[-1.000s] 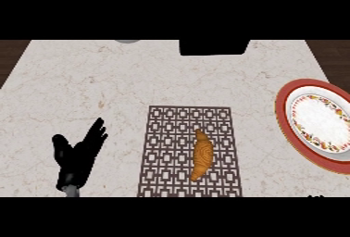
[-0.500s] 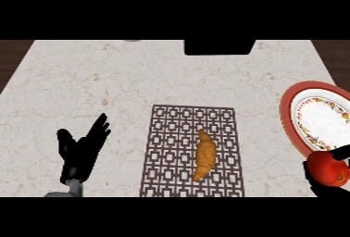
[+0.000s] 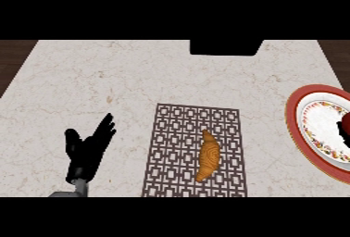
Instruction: Pick the tomato from the placemat and place it in the plate
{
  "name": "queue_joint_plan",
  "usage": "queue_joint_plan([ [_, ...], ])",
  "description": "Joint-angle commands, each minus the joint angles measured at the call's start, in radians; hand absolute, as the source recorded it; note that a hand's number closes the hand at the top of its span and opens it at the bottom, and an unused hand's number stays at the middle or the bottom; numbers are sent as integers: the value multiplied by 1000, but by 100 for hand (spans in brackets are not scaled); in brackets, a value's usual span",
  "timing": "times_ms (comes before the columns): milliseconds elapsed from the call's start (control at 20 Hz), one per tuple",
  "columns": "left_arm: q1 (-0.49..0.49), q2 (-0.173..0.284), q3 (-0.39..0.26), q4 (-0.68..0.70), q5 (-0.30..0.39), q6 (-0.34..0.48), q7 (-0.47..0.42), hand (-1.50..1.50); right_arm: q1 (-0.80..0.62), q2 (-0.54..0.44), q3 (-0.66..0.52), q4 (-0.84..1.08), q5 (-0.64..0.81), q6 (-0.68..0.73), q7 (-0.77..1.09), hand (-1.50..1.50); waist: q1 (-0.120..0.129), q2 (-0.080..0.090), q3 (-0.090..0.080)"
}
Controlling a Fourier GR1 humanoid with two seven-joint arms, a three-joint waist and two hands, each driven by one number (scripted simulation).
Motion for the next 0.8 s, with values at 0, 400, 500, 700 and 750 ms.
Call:
queue_joint_plan([
  [0,-44,-25,-4,38,-21,26,1,0,-198,47,-43,334,6,105,-147,150,8,4,-1],
  [400,-31,4,-10,2,-4,-24,10,0,-316,-16,131,658,211,229,-25,-150,57,20,2],
  [500,-36,-21,-24,23,-19,-6,1,0,-380,42,133,738,219,273,-80,-150,41,16,2],
  [700,11,3,-9,-9,3,-33,-6,0,-474,59,74,835,175,396,-178,-150,38,12,2],
  [750,-33,-3,0,-8,3,-14,30,0,-443,69,49,848,153,412,-259,-150,26,13,4],
])
